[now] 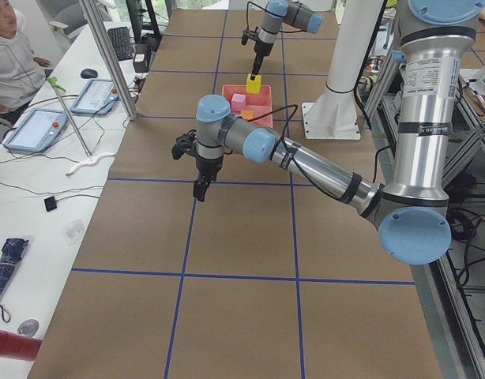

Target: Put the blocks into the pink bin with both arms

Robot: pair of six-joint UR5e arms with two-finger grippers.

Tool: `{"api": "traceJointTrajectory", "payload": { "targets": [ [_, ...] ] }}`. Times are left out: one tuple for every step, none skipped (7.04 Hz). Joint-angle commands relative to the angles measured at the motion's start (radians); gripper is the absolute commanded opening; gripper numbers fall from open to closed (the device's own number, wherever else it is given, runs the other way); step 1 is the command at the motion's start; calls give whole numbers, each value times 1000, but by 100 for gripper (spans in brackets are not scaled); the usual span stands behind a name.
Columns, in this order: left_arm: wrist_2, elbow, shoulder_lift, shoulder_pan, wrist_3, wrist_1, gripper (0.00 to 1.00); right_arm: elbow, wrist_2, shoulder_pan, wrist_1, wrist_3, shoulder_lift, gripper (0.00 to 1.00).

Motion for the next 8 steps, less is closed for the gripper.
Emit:
{"api": "traceJointTrajectory", "payload": {
  "targets": [
    [-29, 11, 1, -19, 24, 7, 100, 8, -25, 7, -3, -47, -1, 100],
    [-29, 22, 1, -23, 24, 6, 100, 18, 11, 77, -4, -127, -7, 100],
    [-31, 27, 19, -40, 26, 3, 100, 20, 155, 217, -3, -237, -31, 100],
    [-32, 28, 39, -71, 75, 7, 100, 17, 285, 356, 6, -404, -78, 100],
    [-50, 37, 65, -121, 180, 18, 100, -13, 382, 474, 13, -627, -150, 100],
    [-92, 48, 100, -167, 230, 30, 100, -35, 448, 578, 13, -796, -207, 100],
    [-94, 77, 122, -221, 342, 33, 100, -75, 525, 681, 13, -942, -249, 100],
    [-94, 129, 124, -252, 403, 34, 100, -136, 591, 790, 13, -1137, -281, 100]
  ]
}}
